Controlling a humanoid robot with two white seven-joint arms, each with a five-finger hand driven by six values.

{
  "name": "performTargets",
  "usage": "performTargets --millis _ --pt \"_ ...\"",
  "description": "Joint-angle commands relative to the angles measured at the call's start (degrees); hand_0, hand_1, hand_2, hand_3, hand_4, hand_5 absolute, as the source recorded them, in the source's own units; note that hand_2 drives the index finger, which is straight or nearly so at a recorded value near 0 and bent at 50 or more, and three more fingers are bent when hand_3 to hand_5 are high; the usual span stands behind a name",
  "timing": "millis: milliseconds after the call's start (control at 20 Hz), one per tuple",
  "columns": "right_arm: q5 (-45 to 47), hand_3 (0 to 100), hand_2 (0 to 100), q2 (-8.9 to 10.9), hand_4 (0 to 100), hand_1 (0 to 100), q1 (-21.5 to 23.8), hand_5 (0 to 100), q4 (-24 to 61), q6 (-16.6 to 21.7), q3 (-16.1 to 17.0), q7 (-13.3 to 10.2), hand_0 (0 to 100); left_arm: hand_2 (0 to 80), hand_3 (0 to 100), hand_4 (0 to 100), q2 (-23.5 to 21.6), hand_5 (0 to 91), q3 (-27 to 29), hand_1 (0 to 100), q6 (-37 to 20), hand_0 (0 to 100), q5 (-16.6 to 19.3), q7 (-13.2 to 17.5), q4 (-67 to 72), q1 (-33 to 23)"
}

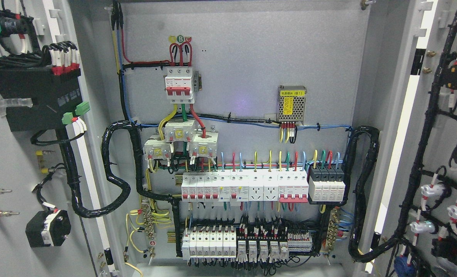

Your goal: Open door with both hands

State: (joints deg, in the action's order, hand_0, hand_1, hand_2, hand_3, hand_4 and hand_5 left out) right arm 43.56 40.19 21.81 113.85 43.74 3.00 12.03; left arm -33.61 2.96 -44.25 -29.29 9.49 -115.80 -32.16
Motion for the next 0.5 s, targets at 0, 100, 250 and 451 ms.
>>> performTargets --millis 0,100,250,451 --pt "0.5 0 0 -0.03 0 0 2.0 0 -0.5 0.4 3.9 0.0 11 0.0 0 3 -0.3 0.0 7.1 0 -40.4 0 -3.6 0.0 0.3 -0.8" --pt "0.5 0 0 -0.29 0 0 2.8 0 -0.5 0.5 4.7 0.0 11 0.0 0 3 -0.3 0.0 8.7 0 -40.4 0 -4.5 0.0 0.4 -1.6" --pt "0.5 0 0 -0.64 0 0 3.3 0 -0.5 0.5 5.0 0.0 11 0.0 0 3 -0.3 0.0 10.4 0 -40.4 0 -5.3 0.0 0.6 -2.7" --pt "0.5 0 0 -1.08 0 0 3.6 0 -0.5 0.5 5.9 0.0 11 0.0 0 3 -0.2 0.0 12.1 0 -40.2 0 -6.4 0.0 0.7 -4.1"
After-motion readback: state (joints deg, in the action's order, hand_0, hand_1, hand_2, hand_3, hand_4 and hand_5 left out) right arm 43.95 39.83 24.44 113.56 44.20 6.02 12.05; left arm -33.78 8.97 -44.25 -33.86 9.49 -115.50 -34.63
